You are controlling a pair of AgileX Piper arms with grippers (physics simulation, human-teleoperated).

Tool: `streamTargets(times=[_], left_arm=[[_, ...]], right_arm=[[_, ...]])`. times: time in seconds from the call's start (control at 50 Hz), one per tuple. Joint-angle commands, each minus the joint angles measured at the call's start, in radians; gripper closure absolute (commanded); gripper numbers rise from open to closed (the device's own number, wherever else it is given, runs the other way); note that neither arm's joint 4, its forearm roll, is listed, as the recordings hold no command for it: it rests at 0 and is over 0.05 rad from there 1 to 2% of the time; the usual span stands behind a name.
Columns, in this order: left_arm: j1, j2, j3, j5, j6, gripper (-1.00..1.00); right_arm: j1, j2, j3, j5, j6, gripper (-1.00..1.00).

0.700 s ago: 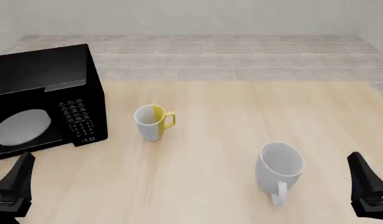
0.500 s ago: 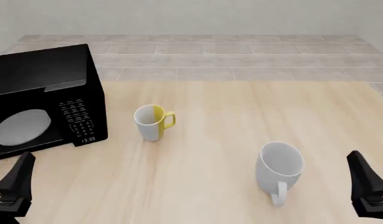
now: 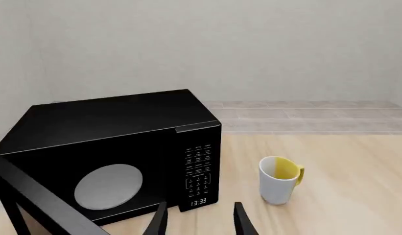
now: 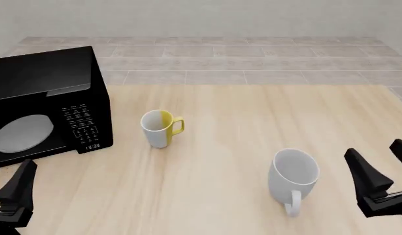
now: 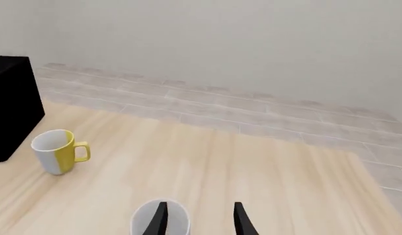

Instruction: Put the yellow and white mug to the front of the white mug.

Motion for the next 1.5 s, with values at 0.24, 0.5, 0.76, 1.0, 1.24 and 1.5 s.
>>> streamTargets(times=[0.24, 0.5, 0.76, 1.0, 1.24, 1.5], left_arm=[[0.0, 0.0, 0.0, 0.0, 0.0, -1.0], [0.0, 0.0, 0.0, 0.0, 0.0, -1.0], [0.0, 0.0, 0.0, 0.0, 0.0, -1.0], [0.0, 0.0, 0.0, 0.0, 0.0, -1.0], [0.0, 0.0, 0.0, 0.0, 0.0, -1.0], [0.0, 0.0, 0.0, 0.0, 0.0, -1.0]], right_arm=[[0.183, 0.397, -0.248, -0.002, -0.166, -1.0], [0.26, 0.675, -0.425, 0.014, -0.221, -1.0], [0.396, 0.872, -0.582, 0.083, -0.177, -1.0], [0.463, 1.025, -0.708, 0.149, -0.243, -1.0], [0.446, 1.125, -0.806, 0.213, -0.318, -1.0], [0.431, 1.24, -0.935, 0.275, -0.364, -1.0]])
